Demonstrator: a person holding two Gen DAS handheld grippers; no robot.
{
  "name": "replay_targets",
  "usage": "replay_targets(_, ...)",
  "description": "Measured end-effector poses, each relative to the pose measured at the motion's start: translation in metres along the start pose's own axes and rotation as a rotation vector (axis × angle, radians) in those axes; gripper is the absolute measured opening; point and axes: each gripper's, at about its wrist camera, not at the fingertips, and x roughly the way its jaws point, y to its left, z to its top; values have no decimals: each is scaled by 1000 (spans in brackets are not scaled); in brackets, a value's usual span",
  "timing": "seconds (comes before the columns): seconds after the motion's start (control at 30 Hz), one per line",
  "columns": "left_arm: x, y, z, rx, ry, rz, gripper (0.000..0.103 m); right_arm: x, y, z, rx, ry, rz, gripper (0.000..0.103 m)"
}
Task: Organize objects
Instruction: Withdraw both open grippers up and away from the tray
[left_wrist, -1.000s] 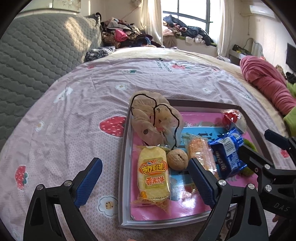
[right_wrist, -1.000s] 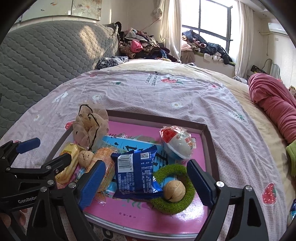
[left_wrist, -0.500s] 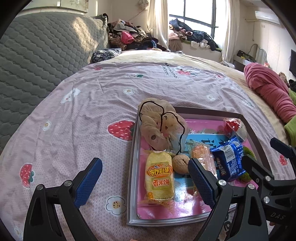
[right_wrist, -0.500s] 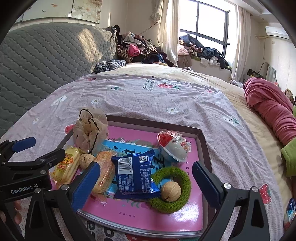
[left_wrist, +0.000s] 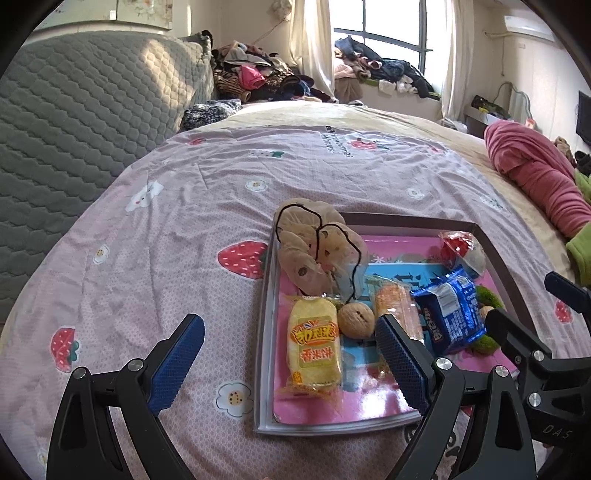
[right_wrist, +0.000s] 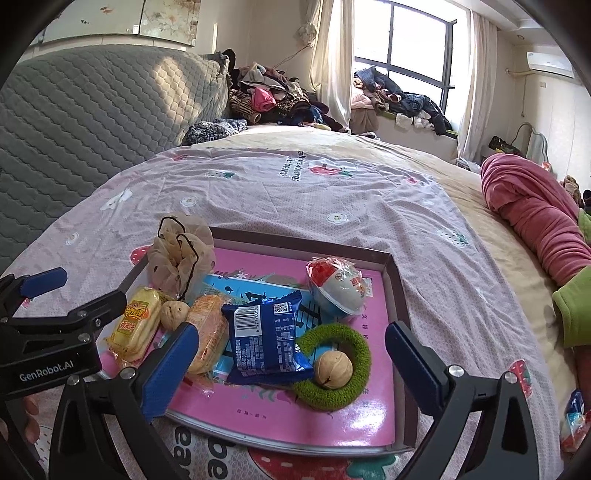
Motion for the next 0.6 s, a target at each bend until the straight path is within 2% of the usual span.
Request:
replay_targets(0.3,-23,-7,-2,10,-30,15,94,-25,-5,-4,15,-20,0,102)
replay_targets(0.6,-42,-15,-17,27,-22,25,94,-45,-5,-14,9,-13,3,102)
